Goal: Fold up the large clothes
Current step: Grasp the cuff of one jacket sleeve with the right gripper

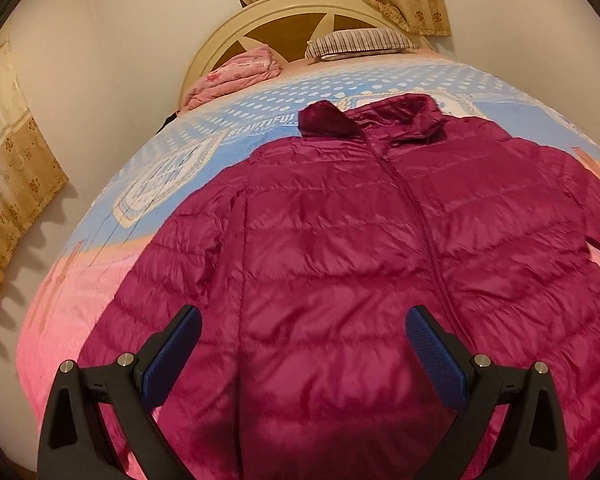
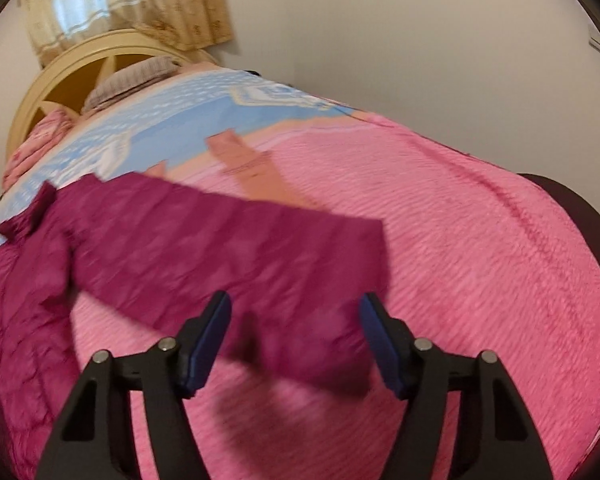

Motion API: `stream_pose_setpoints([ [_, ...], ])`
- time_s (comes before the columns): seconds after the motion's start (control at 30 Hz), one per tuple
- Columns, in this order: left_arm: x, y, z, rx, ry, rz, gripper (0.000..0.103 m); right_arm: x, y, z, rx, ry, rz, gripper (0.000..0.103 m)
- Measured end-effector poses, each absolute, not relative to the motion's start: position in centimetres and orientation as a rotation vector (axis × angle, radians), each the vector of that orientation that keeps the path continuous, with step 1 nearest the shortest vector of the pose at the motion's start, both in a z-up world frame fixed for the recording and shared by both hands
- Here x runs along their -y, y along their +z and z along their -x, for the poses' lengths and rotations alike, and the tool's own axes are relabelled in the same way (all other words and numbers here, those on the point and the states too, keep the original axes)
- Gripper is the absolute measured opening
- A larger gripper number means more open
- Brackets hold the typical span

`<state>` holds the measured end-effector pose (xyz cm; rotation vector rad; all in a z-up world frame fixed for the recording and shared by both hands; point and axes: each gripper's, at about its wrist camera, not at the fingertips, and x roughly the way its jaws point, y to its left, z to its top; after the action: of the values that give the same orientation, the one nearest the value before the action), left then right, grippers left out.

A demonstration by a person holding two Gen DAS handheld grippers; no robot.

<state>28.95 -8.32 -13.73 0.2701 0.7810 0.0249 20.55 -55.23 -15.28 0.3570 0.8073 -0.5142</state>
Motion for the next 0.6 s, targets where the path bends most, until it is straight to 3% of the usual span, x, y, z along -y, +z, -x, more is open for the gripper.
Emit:
stream_pose_setpoints([
  [0.07,7.7,-13.5,-29.6,-0.782,0.04,-0.262,0.102,56.5,-15.3,-20.8,-0.825,-0.528,-0.363,0.057],
  [0.2,6.8,-13.6,-31.2,-0.788,0.066,-0.253,0.102,58.0,-16.6,-22.0,-0.882,-0.518,-0.392,0.052],
  [0.3,6.6,-14.4,-32.6,-0.806,0.088,-0.276,0.102,58.3,-17.5,-22.4,-0.901,-0.479,-0.41,0.039],
  [0.37,6.2,-14.9,-33.2,-0.822,0.091,-0.273,0.102,58.3,-17.3,-22.3,-0.887,-0.441,-0.408,0.023],
  [0.43,5.7,-15.3,-33.7,-0.843,0.096,-0.261,0.102,58.2,-17.0,-22.6,-0.872,-0.417,-0.41,0.017],
  [0.6,5.0,-15.2,-34.1,-0.858,0.094,-0.249,0.102,56.5,-14.2,-23.8,-0.804,-0.387,-0.321,0.013],
])
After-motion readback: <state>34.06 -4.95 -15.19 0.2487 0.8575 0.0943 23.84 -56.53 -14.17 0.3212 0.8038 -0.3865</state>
